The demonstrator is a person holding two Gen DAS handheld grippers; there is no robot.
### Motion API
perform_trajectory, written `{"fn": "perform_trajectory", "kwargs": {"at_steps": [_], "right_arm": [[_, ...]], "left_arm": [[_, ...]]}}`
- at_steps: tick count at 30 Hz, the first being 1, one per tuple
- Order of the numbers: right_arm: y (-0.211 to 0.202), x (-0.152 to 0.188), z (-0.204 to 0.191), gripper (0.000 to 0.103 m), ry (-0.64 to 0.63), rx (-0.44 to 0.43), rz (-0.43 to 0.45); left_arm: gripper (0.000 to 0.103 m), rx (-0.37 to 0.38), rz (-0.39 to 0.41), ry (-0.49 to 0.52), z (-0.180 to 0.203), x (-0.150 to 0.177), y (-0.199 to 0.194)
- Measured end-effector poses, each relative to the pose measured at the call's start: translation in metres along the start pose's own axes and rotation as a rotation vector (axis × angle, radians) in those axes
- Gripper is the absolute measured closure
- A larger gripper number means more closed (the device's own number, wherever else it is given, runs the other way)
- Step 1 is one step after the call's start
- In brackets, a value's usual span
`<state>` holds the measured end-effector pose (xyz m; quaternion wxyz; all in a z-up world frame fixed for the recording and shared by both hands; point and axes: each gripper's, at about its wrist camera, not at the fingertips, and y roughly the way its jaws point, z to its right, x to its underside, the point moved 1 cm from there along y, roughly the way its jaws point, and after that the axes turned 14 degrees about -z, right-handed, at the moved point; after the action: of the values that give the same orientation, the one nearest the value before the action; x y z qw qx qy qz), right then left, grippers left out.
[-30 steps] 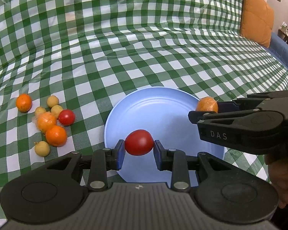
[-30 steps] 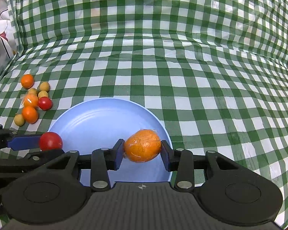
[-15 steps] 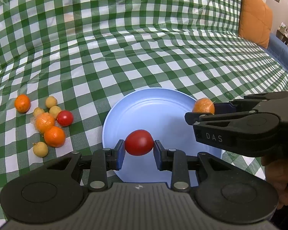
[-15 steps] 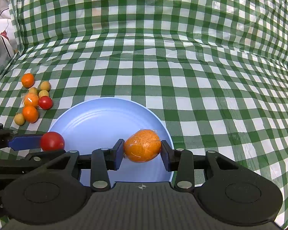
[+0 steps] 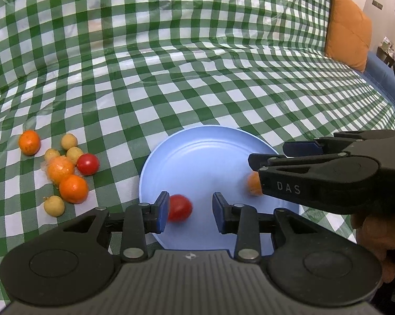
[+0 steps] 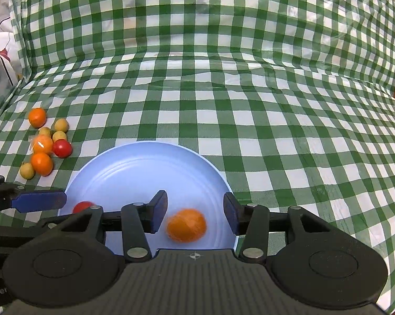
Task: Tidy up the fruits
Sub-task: 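Open both grippers to drop the tomato and orange onto the plate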
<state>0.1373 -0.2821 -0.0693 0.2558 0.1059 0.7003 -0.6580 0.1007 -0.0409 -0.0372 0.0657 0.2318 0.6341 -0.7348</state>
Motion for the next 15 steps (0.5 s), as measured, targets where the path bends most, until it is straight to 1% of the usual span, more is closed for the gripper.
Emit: {"fn": "perform_trajectory", "kwargs": {"at_steps": [5,11,12,13,15], "right_arm": [[-0.002,-0.001,-0.002,0.053,-0.001,0.011,0.018],[-0.007,-0.004,-0.008,0.053,0.006,0.015,0.052],[-0.007,-0.005,-0.01,0.053,0.008,0.01,0.056],[-0.008,-0.006,-0.011,0.053,0.009,0.005,0.06],[-0.008,-0.007,-0.015,0.053,0.011,-0.005,0.064]], "left_arm": [[0.064,-0.018,0.022,-0.03,-0.006,-0.001,-0.004],[0.065,-0.057,0.079,-0.058,-0.022,0.0,-0.015],[0.07,-0.064,0.087,-0.06,-0.025,0.0,-0.017],[0.072,-0.069,0.092,-0.062,-0.029,0.0,-0.019],[0.082,-0.073,0.105,-0.071,-0.037,0.001,-0.024]]}}
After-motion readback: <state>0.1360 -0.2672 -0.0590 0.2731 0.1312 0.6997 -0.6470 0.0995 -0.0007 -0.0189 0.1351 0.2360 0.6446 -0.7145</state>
